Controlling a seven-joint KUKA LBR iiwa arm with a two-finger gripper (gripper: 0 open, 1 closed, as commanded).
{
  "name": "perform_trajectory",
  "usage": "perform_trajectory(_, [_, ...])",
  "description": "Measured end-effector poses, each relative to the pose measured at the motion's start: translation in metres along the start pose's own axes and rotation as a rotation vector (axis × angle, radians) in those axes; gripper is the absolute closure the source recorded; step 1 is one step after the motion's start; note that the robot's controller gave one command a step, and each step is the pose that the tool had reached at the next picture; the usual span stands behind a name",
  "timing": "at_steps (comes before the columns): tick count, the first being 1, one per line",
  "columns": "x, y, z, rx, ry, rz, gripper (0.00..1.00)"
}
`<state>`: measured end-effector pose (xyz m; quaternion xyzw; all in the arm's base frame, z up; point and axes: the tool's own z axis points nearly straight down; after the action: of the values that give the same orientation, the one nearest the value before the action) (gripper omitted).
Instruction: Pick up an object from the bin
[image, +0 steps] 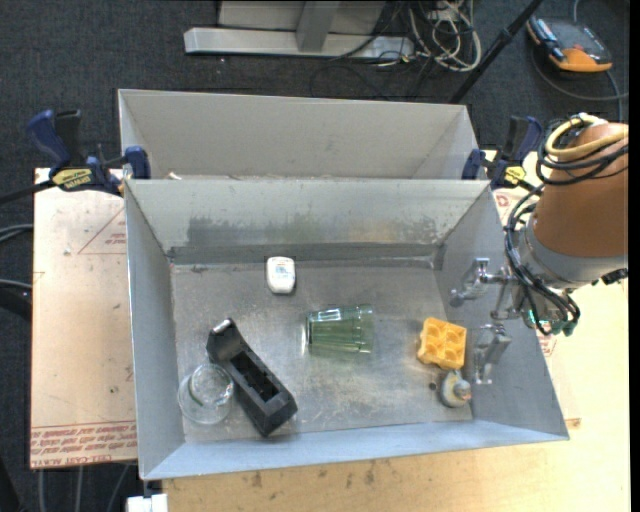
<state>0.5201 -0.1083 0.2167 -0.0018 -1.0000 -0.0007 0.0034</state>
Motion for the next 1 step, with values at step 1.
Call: perform_trajectory(1, [-0.0016,0.0005,-0.0039,0.001,-0.008,-0.003,0.0])
